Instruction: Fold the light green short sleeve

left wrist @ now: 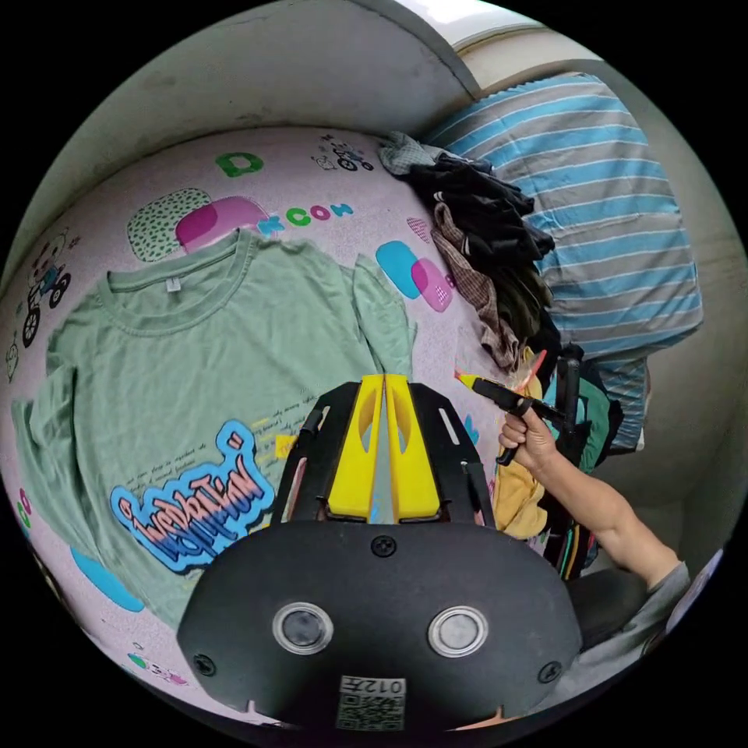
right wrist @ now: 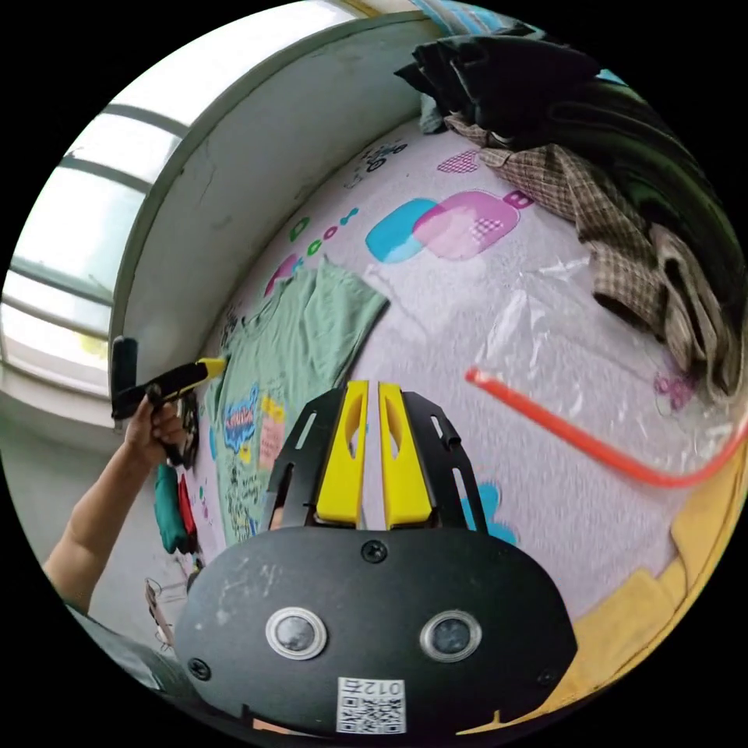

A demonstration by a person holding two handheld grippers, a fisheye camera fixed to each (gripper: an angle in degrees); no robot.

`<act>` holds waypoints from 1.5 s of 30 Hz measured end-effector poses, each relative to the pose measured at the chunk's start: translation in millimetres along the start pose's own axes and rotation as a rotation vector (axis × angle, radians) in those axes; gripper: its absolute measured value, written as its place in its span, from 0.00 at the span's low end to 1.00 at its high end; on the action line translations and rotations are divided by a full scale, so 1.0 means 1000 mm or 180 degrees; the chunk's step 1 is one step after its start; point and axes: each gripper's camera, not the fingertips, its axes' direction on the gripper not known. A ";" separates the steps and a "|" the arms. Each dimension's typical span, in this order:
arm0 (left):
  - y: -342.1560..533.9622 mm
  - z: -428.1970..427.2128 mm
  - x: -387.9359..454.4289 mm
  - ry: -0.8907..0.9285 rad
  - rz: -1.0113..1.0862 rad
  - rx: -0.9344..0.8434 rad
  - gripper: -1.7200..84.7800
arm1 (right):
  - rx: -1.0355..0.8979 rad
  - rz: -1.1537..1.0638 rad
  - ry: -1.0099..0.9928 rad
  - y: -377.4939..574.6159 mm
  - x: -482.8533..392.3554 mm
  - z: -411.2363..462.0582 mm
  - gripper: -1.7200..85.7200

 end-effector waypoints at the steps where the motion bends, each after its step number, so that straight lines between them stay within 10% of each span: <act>1: -0.008 0.000 0.003 -0.0014 -0.0023 -0.0011 0.03 | 0.0046 -0.0033 0.0031 -0.021 -0.001 0.005 0.05; 22: -0.239 0.061 0.143 -0.1055 -0.0106 -0.0520 0.04 | 0.0474 0.0042 -0.0467 -0.131 0.022 -0.053 0.02; 45: -0.309 0.088 0.278 -0.0199 0.1052 -0.0812 0.02 | 0.0819 0.0145 -0.0282 -0.100 0.042 -0.164 0.02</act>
